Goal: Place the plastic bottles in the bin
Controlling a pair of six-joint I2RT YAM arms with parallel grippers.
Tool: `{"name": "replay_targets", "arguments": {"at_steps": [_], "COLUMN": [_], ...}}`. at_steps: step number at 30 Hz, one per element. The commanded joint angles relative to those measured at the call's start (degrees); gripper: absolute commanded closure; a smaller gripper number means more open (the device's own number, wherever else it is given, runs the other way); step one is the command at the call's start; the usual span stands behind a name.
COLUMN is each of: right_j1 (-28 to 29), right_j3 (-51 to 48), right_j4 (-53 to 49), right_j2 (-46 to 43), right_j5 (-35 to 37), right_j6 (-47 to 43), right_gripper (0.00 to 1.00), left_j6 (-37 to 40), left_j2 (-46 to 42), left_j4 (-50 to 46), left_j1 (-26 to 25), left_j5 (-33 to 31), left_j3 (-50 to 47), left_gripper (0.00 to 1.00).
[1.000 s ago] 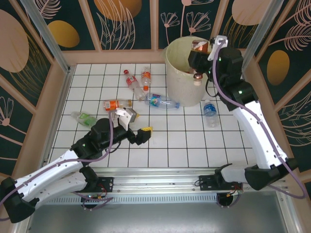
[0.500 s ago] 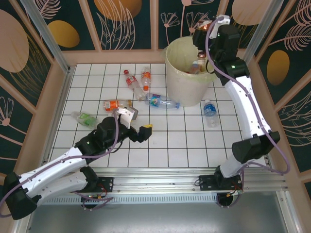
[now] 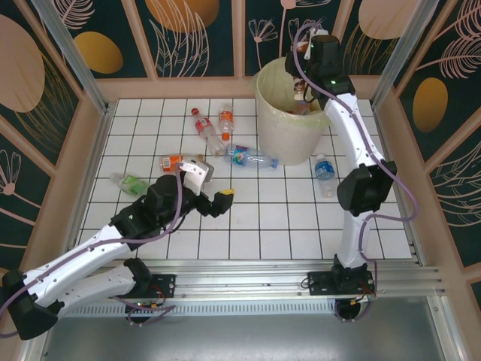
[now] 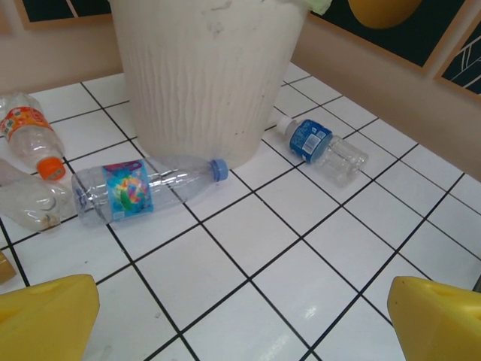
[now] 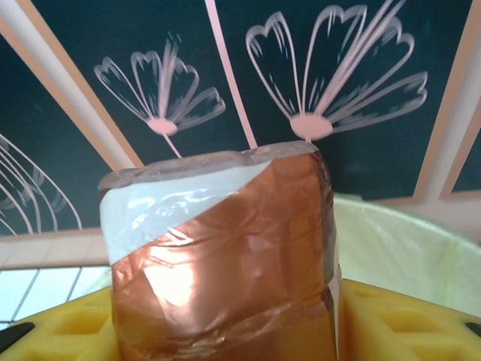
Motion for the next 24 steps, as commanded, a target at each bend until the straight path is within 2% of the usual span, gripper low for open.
{"name": "replay_targets", "arguments": {"at_steps": [1,10,24], "right_j1": [-0.58,-1.5,-1.62], "right_j3": [2.63,3.64,0.85], "right_j4": [-4.21,-11.74,-14.12], "right_j2": [2.5,6.68,6.77], "right_j5": [-2.05,-4.54,-5.07], "right_j6": [-0.2,1.65,2.58], "right_gripper": [0.43,0.42,0.33], "left_j6": [2.08,2.4,3.0], "left_j2": [-1.72,-1.04,1.04], "left_j4": [0.32,-0.42,-3.18], "left_j1": [-0.36,-0.41,-0.4], "left_j5": [-0.3,1.01,-1.47], "left_j3": [-1.17,-1.18,-0.17], "left_gripper": [0.02,0.01,0.01]}}
